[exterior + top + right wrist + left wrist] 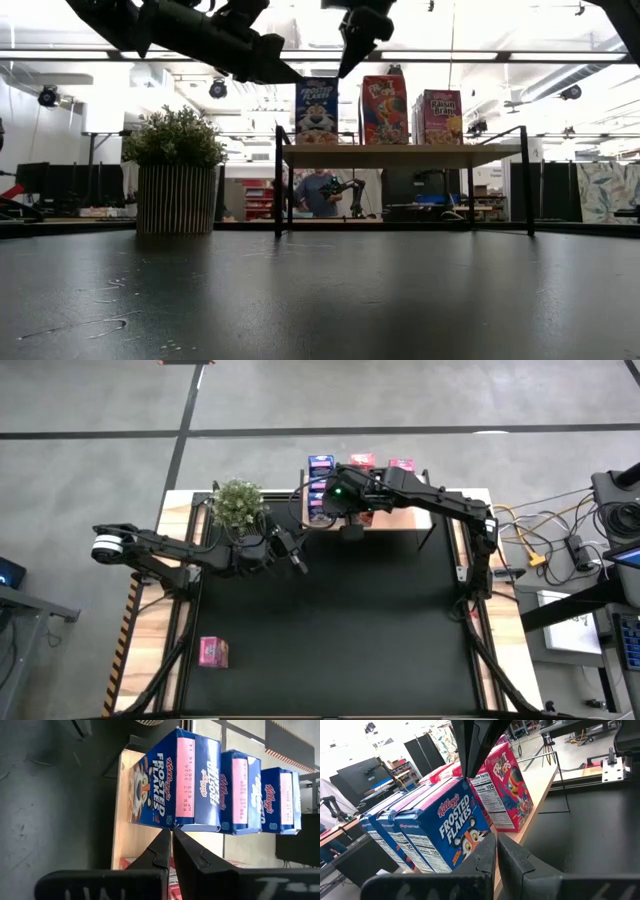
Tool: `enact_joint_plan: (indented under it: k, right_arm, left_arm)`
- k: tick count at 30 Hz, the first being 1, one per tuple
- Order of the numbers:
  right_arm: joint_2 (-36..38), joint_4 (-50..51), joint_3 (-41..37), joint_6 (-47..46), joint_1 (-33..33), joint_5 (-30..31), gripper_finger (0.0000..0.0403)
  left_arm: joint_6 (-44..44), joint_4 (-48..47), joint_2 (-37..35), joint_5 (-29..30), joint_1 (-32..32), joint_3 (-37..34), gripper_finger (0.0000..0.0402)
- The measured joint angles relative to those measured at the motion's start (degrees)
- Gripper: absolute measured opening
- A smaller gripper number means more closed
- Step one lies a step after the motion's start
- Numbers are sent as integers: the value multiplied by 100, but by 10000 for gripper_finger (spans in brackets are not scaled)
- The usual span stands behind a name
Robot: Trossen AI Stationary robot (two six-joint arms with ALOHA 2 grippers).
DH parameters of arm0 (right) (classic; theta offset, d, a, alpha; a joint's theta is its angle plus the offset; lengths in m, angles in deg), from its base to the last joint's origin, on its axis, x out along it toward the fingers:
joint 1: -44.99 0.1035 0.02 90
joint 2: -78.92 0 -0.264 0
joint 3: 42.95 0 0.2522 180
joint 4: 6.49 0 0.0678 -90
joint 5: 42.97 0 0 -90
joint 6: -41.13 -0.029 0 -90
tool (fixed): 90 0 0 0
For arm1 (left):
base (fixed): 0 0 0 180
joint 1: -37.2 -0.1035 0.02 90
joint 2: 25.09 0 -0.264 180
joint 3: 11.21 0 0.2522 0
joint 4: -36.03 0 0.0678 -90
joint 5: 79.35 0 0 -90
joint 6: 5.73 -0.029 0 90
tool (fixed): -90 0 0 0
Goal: Stack cereal on shelf
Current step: Put the blue cereal box on the shelf and align it with the other blue cereal boxes on the shelf, then put the purple cereal box on the shelf and align it with the other purple cereal boxes on the shelf
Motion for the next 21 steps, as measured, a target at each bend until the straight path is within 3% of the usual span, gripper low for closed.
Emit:
enact_joint_plan:
  k: [16,21]
  right_arm:
    - [115,70,0,-220,78,45,9]
    - [468,183,-49,-696,289,76,9]
  left_arm:
    - [0,-90,-34,13,129,65,0]
    - [61,-1219,-225,9,610,685,0]
